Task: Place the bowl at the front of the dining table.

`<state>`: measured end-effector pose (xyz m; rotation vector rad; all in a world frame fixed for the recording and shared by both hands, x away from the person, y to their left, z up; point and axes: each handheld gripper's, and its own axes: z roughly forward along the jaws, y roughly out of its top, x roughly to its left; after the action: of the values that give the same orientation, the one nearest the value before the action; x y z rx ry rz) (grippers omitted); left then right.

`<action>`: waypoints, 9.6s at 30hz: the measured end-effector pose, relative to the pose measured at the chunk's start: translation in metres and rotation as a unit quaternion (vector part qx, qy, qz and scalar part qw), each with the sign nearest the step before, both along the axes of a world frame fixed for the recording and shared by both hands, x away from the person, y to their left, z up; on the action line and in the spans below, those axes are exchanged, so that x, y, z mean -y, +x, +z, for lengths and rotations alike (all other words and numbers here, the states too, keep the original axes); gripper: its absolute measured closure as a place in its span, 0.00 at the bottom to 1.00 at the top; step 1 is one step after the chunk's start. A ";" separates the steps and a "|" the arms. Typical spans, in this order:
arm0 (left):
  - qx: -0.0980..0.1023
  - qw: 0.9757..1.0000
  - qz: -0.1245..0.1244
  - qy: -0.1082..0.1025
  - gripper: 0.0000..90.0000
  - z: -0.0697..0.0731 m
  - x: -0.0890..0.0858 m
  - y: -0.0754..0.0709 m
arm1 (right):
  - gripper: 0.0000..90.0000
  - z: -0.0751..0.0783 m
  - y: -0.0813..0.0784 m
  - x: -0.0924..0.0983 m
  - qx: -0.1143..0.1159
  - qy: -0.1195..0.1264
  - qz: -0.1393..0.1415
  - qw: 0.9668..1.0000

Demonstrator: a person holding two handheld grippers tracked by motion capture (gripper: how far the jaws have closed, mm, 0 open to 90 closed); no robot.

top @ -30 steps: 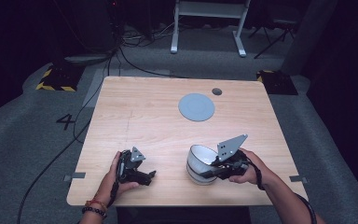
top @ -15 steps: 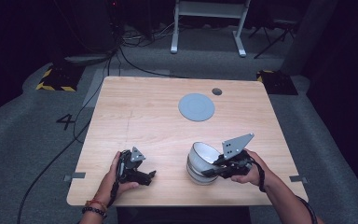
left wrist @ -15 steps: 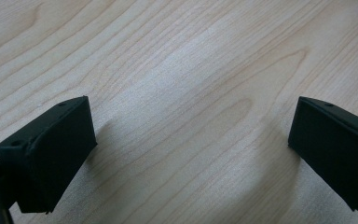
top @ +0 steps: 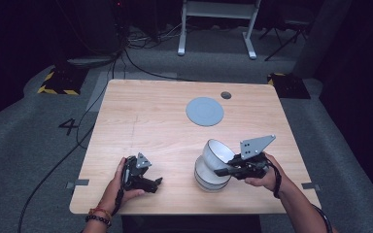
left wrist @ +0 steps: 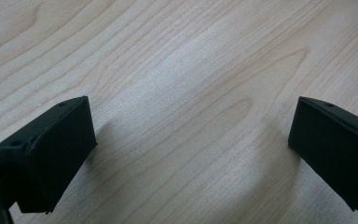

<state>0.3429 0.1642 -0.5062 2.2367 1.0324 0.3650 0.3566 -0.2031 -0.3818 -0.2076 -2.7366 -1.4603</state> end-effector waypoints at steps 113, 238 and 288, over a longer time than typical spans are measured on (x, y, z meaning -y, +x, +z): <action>-0.004 1.000 -0.004 -0.003 0.01 0.000 0.000 0.001 | 0.91 -0.002 0.164 -0.024 -0.002 -0.038 -0.170 0.985; -0.003 1.000 -0.006 -0.004 0.01 0.000 0.001 0.001 | 0.91 -0.058 0.247 -0.082 0.007 -0.171 -0.225 0.959; -0.004 1.000 -0.005 -0.005 0.01 0.000 0.001 0.000 | 0.80 -0.056 0.240 -0.076 0.004 -0.169 -0.226 0.959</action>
<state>0.3434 0.1635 -0.5066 2.2350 1.0253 0.3449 0.5964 -0.1275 -0.4378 -0.8890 -3.0626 -1.0317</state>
